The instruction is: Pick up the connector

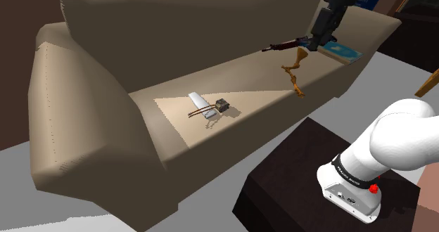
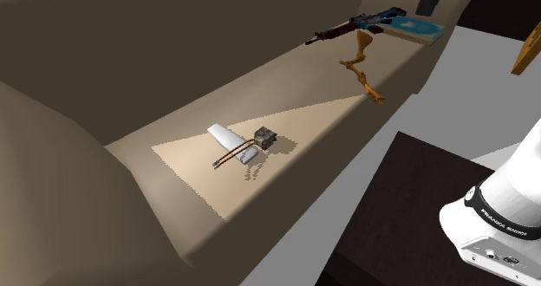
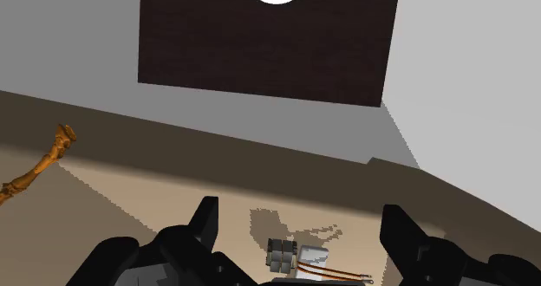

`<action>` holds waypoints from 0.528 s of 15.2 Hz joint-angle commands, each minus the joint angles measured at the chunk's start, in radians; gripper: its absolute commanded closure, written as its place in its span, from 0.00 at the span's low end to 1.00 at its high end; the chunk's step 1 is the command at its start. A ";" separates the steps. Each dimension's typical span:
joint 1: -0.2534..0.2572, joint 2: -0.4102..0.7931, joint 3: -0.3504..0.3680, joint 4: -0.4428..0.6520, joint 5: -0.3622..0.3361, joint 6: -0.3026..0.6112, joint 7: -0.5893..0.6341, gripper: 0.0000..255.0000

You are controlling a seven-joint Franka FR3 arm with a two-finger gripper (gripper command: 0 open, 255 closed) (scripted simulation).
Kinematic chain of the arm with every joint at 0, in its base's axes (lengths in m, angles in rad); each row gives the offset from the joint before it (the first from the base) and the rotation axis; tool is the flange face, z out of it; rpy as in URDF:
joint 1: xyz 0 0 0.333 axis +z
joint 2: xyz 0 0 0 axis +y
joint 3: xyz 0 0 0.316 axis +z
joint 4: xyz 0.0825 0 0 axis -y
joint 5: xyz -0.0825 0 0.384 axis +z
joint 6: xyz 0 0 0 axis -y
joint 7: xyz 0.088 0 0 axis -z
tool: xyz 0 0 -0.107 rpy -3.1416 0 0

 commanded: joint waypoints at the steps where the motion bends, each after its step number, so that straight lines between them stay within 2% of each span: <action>1: 0.000 0.000 0.000 0.000 0.000 0.000 0.000 0.00; 8: 0.006 0.109 0.025 -0.132 0.021 0.257 0.020 0.00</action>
